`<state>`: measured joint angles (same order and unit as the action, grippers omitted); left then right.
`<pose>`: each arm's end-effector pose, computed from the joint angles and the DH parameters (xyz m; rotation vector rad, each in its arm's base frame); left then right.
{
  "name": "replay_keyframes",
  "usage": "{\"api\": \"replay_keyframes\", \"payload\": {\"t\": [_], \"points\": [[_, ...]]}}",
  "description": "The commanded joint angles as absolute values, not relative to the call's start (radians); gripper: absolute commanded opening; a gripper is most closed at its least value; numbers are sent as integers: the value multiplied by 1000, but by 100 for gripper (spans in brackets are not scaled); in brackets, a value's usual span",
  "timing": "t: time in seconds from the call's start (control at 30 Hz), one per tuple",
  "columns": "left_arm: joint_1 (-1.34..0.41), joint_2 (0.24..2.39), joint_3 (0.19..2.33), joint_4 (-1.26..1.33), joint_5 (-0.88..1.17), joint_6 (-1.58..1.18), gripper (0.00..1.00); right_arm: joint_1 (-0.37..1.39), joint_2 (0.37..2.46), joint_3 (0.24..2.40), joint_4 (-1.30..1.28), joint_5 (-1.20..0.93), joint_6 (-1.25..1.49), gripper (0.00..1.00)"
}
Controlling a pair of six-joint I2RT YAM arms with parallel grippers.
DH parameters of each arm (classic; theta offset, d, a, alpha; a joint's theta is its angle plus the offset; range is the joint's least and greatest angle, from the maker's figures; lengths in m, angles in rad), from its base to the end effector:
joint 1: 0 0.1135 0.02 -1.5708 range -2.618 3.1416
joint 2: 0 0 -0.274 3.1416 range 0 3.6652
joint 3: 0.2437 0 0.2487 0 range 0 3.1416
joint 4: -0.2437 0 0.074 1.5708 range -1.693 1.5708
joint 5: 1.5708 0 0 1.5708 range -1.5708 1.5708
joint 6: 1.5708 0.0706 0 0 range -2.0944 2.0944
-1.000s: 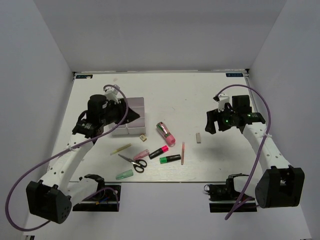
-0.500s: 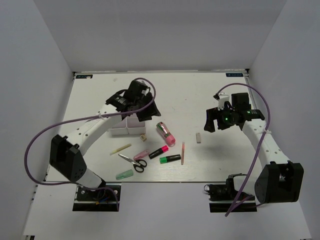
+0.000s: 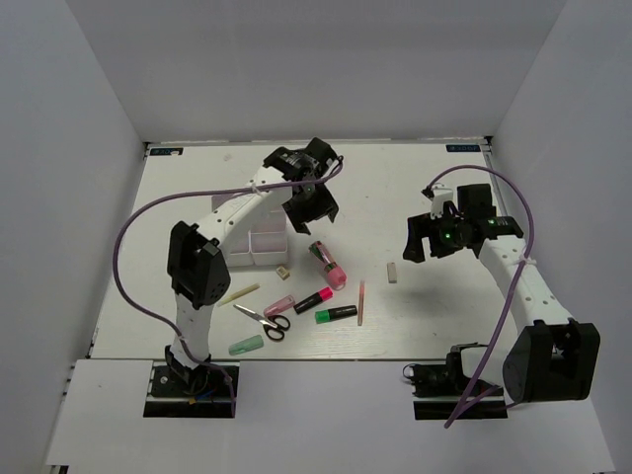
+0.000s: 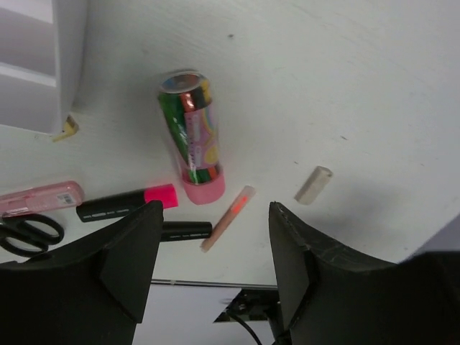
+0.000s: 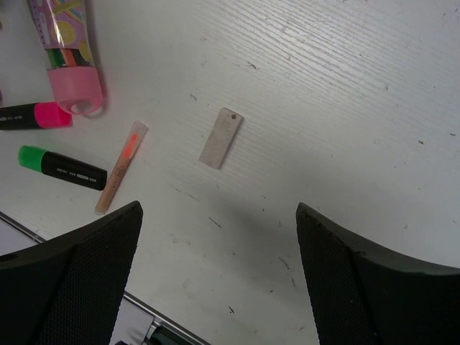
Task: Sort the stationery into containers
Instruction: Grab a piece of stationery with the left arm
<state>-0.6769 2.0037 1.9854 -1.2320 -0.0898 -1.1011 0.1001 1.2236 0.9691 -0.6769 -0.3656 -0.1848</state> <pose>0.3336 -0.2599 0.2808 -0.6218 2.7891 -0.2777 0.2551 0.0510 0.2562 -0.4979 2.4121 0.4196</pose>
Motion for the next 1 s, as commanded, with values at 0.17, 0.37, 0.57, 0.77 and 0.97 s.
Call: {"api": "replay_keyframes", "payload": {"t": [0.17,0.37,0.57,0.77,0.97], "points": [[-670,2089,1997,-1318,-61,-1186,72,97,1187,999,-676,-367,-172,89],[-670,2143,1980,-1263,-20,-1184,76,98,1192,996,-673,-373,-170,89],[-670,2177,1960,-1220,-3,-1170,76,97,1195,993,-675,-364,-172,89],[-672,2206,1941,-1201,-6,-1151,76,98,1200,992,-676,-362,-172,89],[-680,2230,1942,-1198,-17,-1129,76,97,1201,993,-673,-364,-172,89]]}}
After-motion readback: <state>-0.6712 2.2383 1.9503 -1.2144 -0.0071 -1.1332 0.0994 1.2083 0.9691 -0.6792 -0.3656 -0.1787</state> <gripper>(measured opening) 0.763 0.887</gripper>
